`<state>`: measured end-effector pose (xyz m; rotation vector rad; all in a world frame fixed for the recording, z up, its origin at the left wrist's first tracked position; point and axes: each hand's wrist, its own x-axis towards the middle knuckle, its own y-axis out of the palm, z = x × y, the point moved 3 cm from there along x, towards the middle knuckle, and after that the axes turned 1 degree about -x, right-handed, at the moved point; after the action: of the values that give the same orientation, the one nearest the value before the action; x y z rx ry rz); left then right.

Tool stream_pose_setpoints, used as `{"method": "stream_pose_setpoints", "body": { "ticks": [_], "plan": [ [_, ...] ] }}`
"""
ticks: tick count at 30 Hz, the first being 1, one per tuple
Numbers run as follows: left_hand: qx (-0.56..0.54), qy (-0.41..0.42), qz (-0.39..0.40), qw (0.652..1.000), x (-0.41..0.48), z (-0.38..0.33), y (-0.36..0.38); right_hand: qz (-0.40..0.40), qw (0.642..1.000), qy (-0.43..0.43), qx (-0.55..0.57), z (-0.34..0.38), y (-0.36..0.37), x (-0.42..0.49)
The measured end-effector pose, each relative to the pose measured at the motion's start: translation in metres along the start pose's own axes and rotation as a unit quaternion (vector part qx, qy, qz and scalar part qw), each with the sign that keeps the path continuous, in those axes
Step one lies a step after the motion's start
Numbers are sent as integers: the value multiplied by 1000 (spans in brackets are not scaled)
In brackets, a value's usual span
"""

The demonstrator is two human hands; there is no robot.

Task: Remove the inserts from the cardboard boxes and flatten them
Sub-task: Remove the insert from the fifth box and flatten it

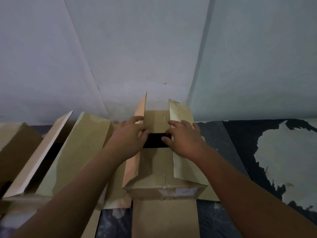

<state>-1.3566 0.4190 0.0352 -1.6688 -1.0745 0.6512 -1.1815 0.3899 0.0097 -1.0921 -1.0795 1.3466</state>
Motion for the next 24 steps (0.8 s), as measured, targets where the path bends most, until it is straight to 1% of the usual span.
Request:
{"method": "stream_pose_setpoints", "body": {
  "ticks": [2, 4, 6, 8, 10, 12, 15, 17, 19, 21, 22, 24],
  "plan": [
    [13, -11, -28, 999, -5, 4, -12, 11, 999, -3, -40, -2, -7, -2],
    [13, -46, -36, 998, -10, 7, -22, -4, 1000, 15, -20, -6, -20, -7],
    [-1, -103, -1, 995, -16, 14, -25, 7, 998, 51, 38, -15, -32, -12],
    [-23, -141, 46, 989, -22, 20, -24, 33, 996, 63, 46, -29, -40, -16],
    [-82, -153, 60, 983, -27, 22, -20, 51, 996, 74, 17, -44, -47, -22],
    [-131, -154, 50, 978, -28, 21, -15, 62, 993, 97, -34, -58, -51, -29],
    [-160, -156, 29, 974, -29, 21, -10, 93, 976, 163, -114, -79, -42, -40],
    [-171, -166, 25, 971, -29, 26, -9, 108, 966, 183, -149, -91, -28, -44],
    [-152, -178, 32, 972, -28, 32, -10, 103, 963, 185, -168, -102, -14, -45],
    [-98, -190, 46, 976, -26, 37, -10, 99, 964, 174, -175, -107, -2, -46],
    [-48, -201, 54, 977, -26, 37, -10, 97, 966, 168, -172, -108, 2, -46],
    [105, -220, 64, 968, -31, 37, -4, 98, 971, 162, -144, -107, 12, -46]
  ]
}}
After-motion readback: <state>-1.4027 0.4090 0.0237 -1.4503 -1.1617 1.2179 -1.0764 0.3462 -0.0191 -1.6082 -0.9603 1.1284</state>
